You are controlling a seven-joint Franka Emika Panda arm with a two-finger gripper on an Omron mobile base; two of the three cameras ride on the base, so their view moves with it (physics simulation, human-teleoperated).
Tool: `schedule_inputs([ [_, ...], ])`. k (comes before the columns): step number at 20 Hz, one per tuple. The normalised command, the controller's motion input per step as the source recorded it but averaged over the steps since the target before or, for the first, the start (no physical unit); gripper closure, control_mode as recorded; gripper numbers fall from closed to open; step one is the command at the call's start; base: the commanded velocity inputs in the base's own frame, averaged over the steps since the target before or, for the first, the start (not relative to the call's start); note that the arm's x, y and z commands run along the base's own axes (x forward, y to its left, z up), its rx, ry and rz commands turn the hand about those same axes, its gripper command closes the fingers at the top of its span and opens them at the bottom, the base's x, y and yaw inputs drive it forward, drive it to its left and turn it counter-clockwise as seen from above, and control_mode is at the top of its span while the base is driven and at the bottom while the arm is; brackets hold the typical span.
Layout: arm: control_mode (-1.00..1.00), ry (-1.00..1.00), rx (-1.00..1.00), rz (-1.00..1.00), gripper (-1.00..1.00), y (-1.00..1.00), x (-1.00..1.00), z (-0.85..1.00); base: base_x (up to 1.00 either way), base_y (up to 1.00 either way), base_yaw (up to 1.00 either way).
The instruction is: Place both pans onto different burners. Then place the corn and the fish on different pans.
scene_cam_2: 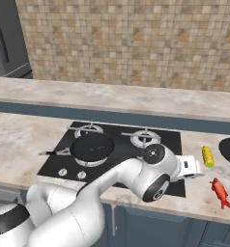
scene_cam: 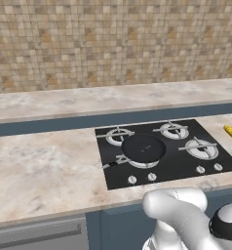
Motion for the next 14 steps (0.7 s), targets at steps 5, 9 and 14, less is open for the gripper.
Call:
schedule_inputs([
  [5,-1.00,0.12,0.00,0.00,-1.00,-0.60,0.44,-0.20,0.00,0.00,0.00],
  [9,-1.00,0.16,0.00,0.00,-1.00,-0.56,0.50,-0.32,0.00,0.00,0.00],
  [14,-1.00,0.07,0.00,0.01,-1.00,-0.52,0.30,-0.22,0.00,0.00,0.00],
])
